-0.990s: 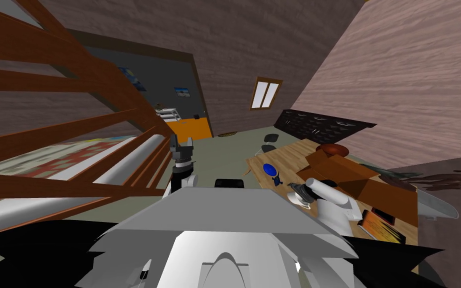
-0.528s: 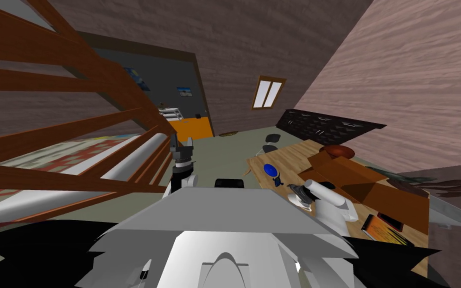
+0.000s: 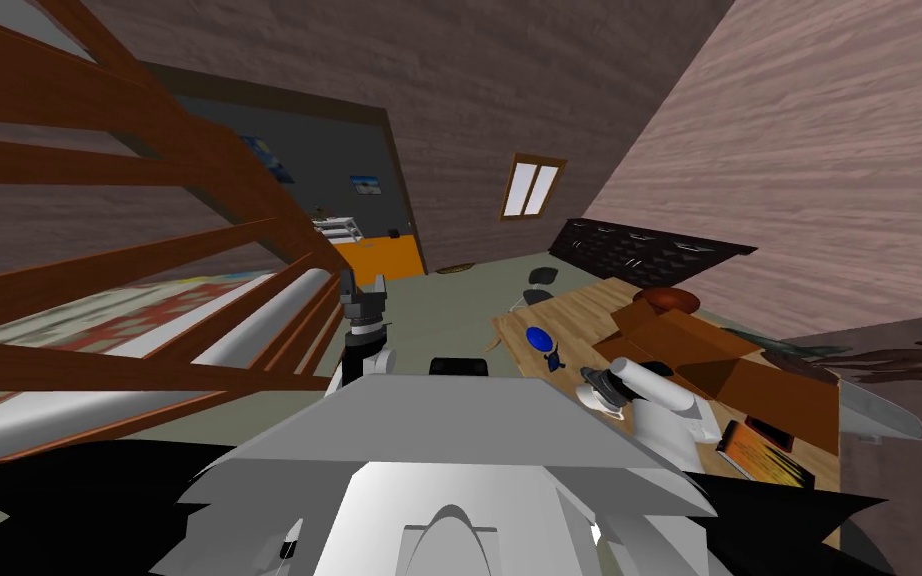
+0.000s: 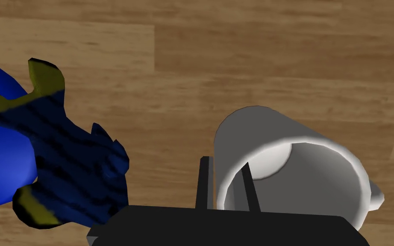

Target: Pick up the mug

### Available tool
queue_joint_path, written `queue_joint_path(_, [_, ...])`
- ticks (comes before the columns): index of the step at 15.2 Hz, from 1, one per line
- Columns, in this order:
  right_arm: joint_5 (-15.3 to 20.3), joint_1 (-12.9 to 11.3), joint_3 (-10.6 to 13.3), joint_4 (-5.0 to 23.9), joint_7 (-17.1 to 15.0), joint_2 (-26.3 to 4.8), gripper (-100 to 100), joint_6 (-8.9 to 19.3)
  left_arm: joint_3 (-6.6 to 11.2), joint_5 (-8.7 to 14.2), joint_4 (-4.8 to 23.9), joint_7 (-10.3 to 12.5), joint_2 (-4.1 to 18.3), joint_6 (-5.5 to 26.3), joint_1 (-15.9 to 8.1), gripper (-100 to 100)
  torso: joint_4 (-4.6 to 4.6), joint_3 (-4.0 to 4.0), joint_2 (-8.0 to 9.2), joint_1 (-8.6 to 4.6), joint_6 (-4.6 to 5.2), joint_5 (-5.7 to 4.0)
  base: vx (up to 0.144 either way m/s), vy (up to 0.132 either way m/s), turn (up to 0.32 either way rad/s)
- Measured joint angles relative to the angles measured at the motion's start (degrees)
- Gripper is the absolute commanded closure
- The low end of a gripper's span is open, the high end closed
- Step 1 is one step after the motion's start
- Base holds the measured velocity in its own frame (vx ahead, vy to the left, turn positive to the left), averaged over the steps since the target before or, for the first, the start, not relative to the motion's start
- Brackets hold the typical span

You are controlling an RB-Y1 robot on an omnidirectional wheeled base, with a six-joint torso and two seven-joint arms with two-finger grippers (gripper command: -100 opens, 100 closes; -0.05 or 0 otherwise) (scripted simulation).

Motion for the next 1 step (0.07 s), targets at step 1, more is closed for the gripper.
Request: queue_joint_path(1, [-0.19,0.14,0.11,-0.81,-0.12,-0.17,100,0.79,0.0,0.0,0.0,0.0,0.0,0.0,0.0,0,0.0,-0.01,-0.02,0.01,-0.01,0.0,0.016,0.011,-0.024])
